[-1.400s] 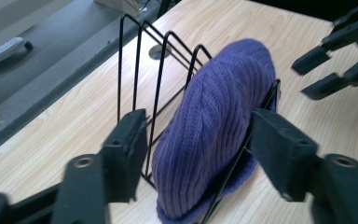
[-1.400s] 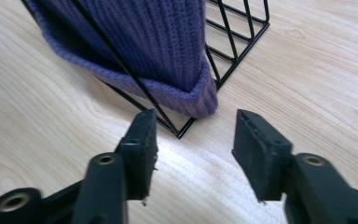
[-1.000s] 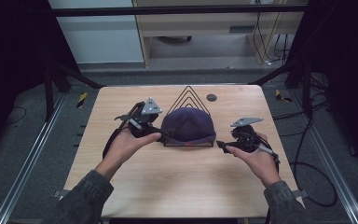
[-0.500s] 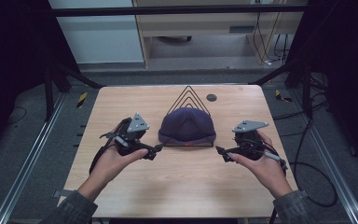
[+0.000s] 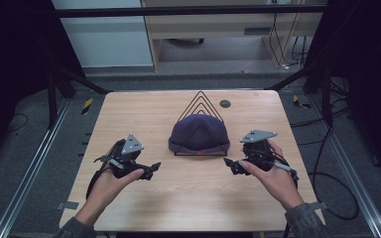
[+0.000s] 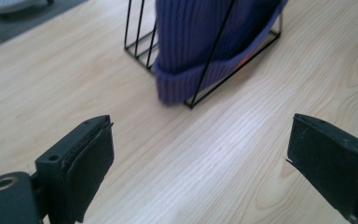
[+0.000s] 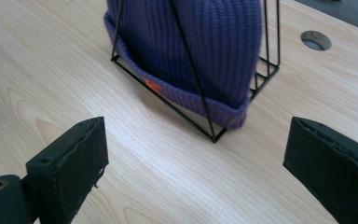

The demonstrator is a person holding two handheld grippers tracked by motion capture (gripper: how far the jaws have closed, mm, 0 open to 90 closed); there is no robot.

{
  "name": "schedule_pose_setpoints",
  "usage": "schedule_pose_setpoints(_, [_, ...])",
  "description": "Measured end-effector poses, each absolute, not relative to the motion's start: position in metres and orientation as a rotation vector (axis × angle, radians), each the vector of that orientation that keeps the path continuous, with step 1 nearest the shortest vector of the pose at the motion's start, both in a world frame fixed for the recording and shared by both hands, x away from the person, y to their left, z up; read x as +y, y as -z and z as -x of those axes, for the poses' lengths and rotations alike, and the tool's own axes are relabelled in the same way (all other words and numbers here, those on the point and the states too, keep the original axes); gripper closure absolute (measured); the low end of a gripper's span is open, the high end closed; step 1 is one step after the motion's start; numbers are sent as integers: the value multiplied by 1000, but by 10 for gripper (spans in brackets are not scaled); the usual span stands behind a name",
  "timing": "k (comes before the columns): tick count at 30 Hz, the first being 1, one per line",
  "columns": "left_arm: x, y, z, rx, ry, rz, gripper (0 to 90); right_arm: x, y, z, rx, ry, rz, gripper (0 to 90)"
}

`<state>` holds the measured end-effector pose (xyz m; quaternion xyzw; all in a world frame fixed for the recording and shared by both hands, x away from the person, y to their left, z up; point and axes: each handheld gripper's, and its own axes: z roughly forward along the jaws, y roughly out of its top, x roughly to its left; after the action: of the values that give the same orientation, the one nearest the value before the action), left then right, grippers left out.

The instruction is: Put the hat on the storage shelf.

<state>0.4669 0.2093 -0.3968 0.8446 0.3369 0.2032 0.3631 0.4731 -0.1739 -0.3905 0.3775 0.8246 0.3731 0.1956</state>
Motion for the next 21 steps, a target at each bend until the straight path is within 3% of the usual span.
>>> schedule_pose_setpoints(21, [241, 455, -463, 1009, -500, -2224, 48, -126, 435, -472, 2490, -1008, -1001, 106])
